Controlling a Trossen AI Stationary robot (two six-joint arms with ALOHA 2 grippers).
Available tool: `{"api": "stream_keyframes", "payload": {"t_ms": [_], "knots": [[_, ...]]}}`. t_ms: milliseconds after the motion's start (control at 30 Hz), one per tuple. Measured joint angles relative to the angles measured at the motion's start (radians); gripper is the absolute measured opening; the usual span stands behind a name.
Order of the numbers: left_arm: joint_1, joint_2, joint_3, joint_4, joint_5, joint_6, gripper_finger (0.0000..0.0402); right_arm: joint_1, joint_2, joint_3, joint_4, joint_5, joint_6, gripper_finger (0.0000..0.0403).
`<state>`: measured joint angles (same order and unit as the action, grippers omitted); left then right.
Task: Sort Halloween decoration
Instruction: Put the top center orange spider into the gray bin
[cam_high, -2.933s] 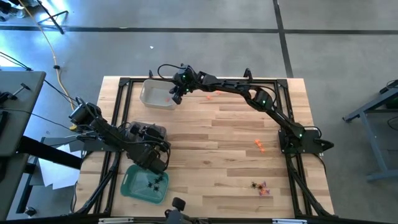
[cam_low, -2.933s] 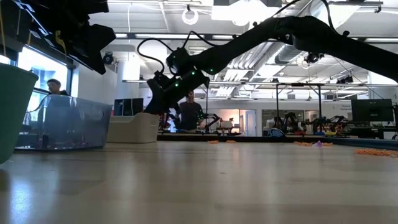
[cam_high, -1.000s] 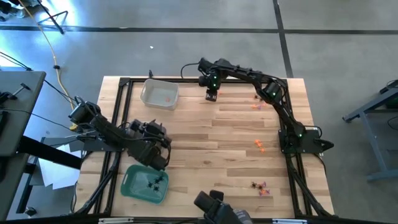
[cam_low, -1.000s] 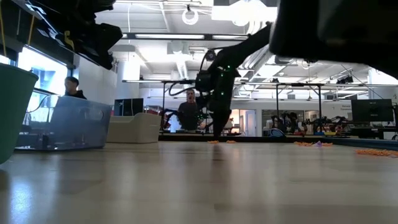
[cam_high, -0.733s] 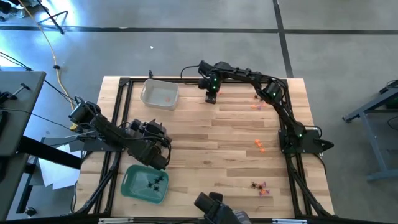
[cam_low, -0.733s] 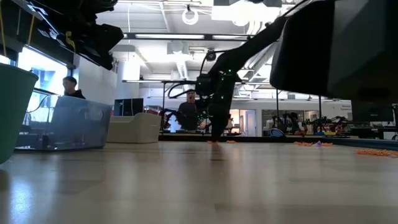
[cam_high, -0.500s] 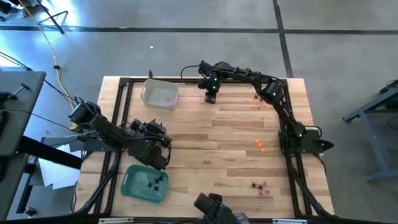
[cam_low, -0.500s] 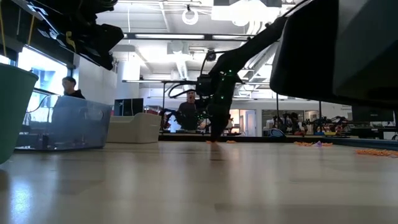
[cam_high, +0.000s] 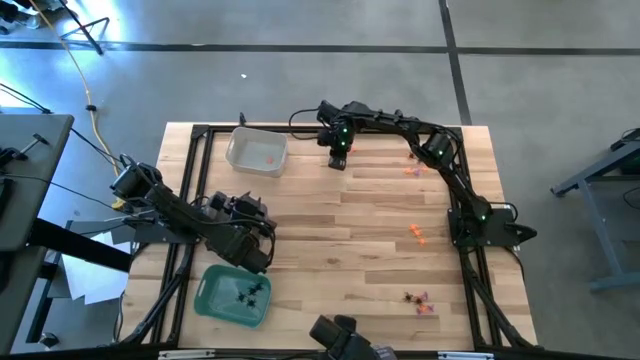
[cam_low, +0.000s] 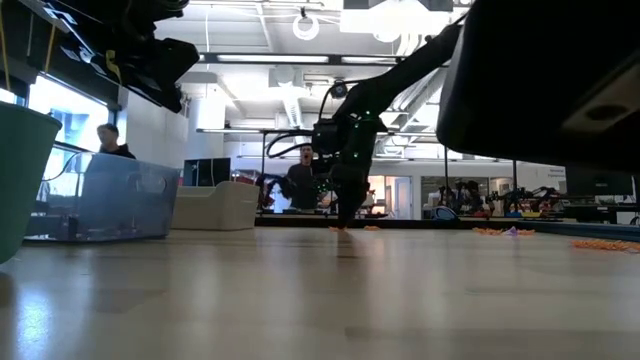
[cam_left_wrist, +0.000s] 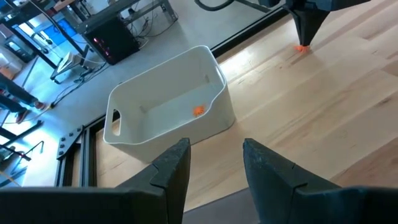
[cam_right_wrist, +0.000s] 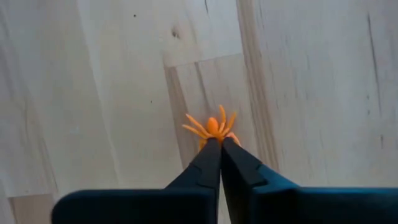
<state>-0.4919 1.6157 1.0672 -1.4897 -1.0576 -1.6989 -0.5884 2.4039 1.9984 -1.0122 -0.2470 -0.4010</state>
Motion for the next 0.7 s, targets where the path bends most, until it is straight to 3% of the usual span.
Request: {"api": "stream_keyframes", "payload": {"t_ms": [433, 700], "knots": [[0.0, 0.0, 0.0, 0.001, 0.0, 0.0, 0.0136, 0.0, 0.0, 0.001, -0.003, 0.003, 0.013, 0.0], [0.0, 0.0, 0.0, 0.002, 0.0, 0.0, 0.0136, 0.0, 0.005, 0.082, -0.066, 0.026, 0.022, 0.0]]}}
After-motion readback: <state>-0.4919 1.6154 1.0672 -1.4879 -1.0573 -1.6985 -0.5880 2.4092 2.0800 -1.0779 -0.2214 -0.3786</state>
